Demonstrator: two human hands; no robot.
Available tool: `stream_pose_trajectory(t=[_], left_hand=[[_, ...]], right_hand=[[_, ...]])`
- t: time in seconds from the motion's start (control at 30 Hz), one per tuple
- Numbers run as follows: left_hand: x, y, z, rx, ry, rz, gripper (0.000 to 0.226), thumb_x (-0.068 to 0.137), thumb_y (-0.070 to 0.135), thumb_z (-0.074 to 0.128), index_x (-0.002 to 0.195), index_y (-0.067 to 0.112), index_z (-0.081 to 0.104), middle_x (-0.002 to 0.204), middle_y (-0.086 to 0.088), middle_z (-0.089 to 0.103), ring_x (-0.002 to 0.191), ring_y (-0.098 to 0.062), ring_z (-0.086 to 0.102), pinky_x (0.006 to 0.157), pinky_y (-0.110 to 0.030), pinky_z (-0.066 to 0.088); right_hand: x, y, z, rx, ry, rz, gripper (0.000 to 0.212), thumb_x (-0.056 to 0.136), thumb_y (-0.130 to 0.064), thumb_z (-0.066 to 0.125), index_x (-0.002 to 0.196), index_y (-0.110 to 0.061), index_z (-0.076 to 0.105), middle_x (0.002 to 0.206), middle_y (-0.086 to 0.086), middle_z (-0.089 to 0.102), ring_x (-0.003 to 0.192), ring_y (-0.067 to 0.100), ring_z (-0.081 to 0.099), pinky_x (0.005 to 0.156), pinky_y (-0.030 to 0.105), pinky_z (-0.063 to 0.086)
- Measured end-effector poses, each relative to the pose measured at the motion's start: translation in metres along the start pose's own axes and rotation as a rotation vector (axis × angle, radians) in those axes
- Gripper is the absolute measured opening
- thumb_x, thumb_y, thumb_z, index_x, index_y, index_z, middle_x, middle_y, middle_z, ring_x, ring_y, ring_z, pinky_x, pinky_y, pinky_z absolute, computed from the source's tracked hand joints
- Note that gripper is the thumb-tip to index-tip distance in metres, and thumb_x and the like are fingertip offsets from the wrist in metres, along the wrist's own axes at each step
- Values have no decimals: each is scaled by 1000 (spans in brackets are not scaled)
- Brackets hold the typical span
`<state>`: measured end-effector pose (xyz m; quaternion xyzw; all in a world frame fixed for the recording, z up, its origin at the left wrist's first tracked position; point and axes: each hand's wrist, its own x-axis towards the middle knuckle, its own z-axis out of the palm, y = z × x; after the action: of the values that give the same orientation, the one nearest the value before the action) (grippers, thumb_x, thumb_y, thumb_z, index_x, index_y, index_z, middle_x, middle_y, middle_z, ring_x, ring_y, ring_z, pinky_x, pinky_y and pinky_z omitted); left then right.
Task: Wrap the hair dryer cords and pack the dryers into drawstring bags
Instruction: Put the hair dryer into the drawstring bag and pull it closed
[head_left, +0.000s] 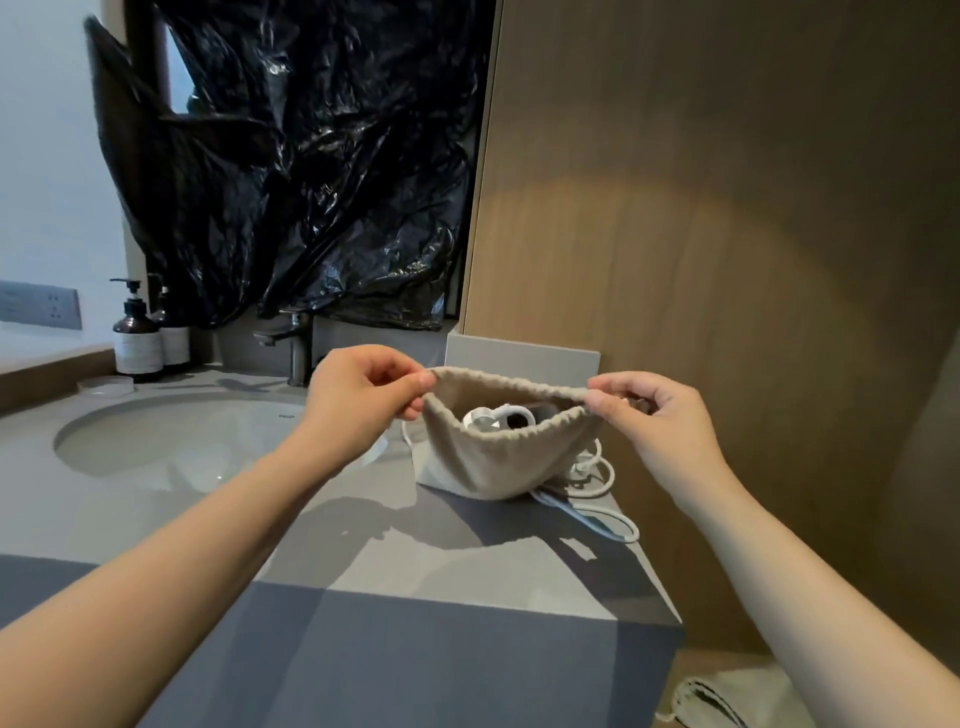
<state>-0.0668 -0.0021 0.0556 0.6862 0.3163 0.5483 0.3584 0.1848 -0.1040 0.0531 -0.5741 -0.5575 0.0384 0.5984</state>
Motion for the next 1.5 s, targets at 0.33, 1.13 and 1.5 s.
stream_pose_trajectory(t=[0.33,1.13,1.5], left_hand=[[46,10,-5,1,96,57,8,87,7,68,82,6,73,61,-7,66,45,-1,57,47,-9,43],[52,-31,-14,223,57,28,37,89,30,66,68,0,63,47,-3,53,35,-11,42,37,-19,37],[58,-49,-11,-30,174,-137,37,88,31,68,70,-1,62,49,-3,53,35,-8,42,37,-18,38]], right_hand=[[50,-20,3,-13,27,-98,18,79,-20,78,97,-18,76,98,0,69,78,-3,59,67,5,44],[60,11,-24,-80,170,-64,11,83,-14,73,74,-19,75,64,4,70,57,12,64,58,18,54],[56,29,-32,111,218,74,6,85,-12,71,81,-9,75,69,10,68,54,11,57,57,18,53]])
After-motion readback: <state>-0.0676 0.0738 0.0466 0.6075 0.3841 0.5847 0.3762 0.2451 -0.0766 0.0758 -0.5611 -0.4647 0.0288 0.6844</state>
